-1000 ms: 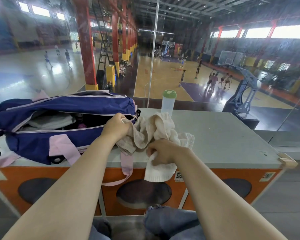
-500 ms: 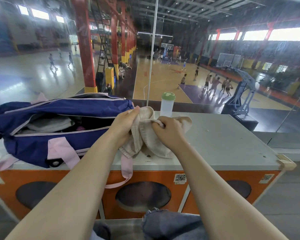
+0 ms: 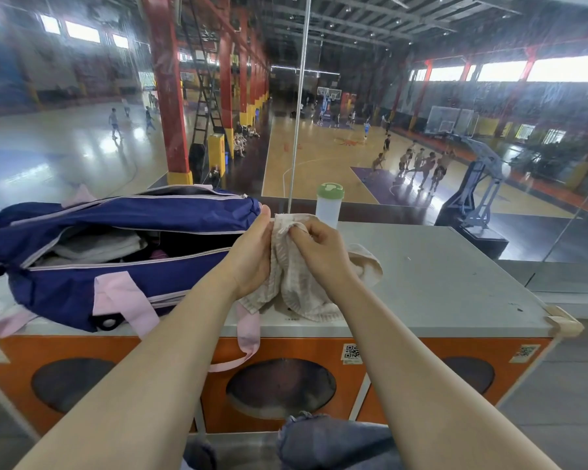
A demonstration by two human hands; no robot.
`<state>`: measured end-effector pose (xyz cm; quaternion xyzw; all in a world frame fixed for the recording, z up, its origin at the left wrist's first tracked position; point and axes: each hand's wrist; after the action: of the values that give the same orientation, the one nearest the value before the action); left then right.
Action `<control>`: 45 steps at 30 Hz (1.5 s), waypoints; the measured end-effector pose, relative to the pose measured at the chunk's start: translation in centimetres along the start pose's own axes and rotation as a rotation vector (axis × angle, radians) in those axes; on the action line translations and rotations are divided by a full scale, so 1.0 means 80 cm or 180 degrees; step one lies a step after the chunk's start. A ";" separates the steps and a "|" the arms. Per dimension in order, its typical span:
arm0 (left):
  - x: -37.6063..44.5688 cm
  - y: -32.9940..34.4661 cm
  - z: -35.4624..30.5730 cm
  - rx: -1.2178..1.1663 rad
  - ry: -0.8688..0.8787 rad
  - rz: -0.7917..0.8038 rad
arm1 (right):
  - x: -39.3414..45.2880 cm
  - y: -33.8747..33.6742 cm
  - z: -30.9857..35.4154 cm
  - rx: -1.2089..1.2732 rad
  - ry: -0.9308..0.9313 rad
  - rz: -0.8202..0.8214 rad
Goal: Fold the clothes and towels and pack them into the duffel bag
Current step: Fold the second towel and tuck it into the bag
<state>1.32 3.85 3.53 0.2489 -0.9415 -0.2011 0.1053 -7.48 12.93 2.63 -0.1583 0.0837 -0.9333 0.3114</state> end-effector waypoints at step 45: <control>0.013 -0.045 -0.014 0.1232 0.1766 -0.1815 | 0.005 -0.095 -0.020 -0.3330 0.1284 0.0778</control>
<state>2.33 0.10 3.07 0.5583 -0.7917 0.0323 0.2459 -12.52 18.78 3.19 -0.0992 0.6099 -0.7365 0.2751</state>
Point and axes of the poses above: each hand's wrist, its own x-axis towards the middle knuckle, its own y-axis out of the palm, z = x × y, and after that the axes turned 9 degrees about y, right-handed
